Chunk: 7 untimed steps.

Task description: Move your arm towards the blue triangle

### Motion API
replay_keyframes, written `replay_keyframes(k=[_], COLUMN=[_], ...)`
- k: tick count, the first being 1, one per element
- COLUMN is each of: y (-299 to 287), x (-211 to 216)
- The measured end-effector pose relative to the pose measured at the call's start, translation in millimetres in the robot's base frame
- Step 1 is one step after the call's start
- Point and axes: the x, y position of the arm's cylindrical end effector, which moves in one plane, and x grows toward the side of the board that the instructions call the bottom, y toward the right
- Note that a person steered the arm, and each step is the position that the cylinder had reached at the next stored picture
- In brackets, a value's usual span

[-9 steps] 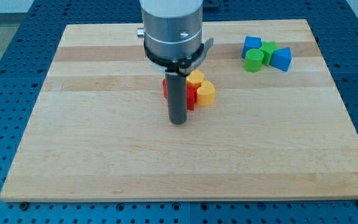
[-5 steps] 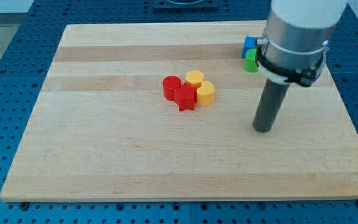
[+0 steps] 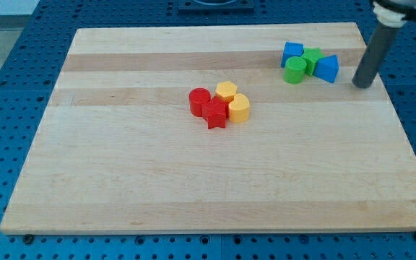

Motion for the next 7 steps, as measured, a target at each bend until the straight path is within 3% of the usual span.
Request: replay_keyframes(k=[2,4,7], y=[-1,-15,-35], x=[-70,-75,-50])
